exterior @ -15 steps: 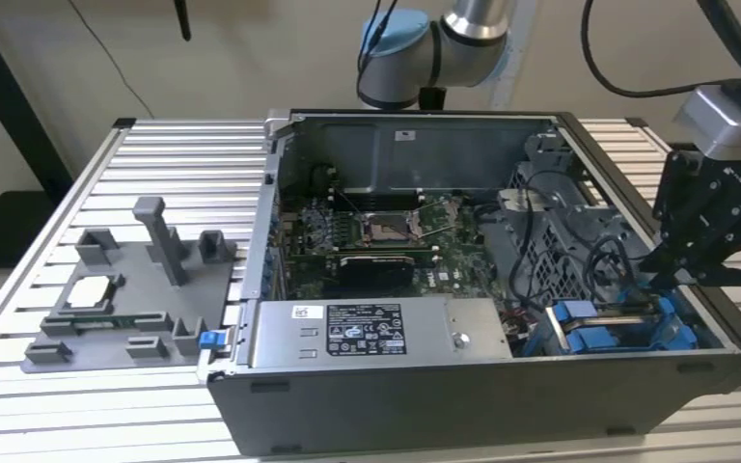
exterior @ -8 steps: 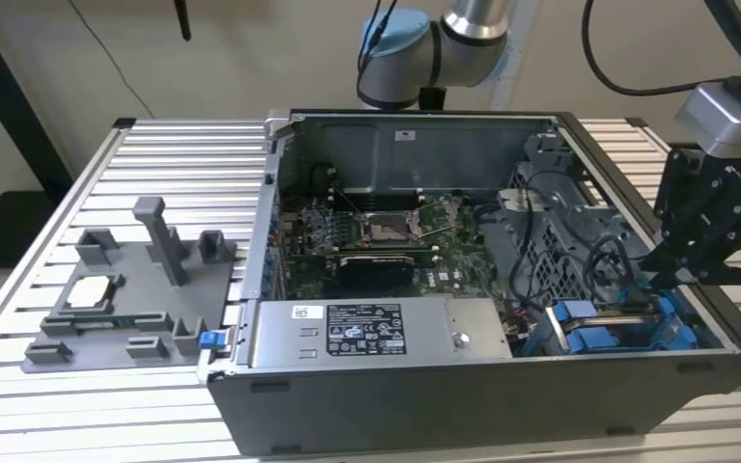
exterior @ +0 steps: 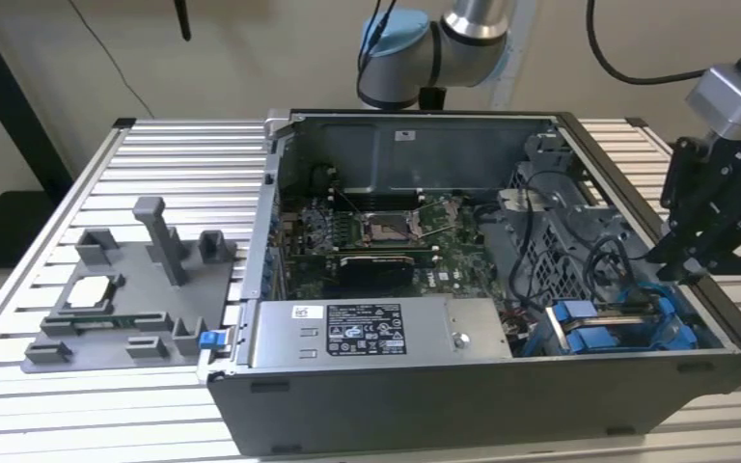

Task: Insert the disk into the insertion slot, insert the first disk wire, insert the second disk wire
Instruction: 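Insert the first disk wire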

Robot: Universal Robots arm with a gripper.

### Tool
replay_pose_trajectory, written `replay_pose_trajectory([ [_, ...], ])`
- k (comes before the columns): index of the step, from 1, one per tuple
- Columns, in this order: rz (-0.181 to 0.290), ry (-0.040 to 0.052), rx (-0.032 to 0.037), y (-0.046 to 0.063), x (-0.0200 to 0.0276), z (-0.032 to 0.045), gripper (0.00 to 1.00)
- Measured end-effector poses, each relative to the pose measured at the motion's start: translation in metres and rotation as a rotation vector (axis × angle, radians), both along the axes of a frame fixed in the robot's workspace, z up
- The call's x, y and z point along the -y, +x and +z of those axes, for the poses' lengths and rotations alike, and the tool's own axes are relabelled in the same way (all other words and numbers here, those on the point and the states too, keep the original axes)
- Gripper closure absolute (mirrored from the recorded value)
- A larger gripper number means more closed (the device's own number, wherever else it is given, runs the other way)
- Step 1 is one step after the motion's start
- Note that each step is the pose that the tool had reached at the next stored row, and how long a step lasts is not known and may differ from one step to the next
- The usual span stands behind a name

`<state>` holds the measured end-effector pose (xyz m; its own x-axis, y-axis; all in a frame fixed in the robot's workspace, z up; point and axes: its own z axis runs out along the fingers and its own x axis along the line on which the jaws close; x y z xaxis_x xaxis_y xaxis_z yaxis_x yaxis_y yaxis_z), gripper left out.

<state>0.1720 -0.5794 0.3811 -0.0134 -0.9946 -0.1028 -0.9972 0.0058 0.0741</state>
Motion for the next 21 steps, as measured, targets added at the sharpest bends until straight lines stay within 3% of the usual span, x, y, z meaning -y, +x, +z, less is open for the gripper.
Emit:
replay_pose_trajectory([
  [11,0.000,0.0000,0.0000,0.002,0.0000,0.0012,0.00],
  [21,0.000,0.0001,-0.0032,0.019,0.0000,0.0012,0.00],
])
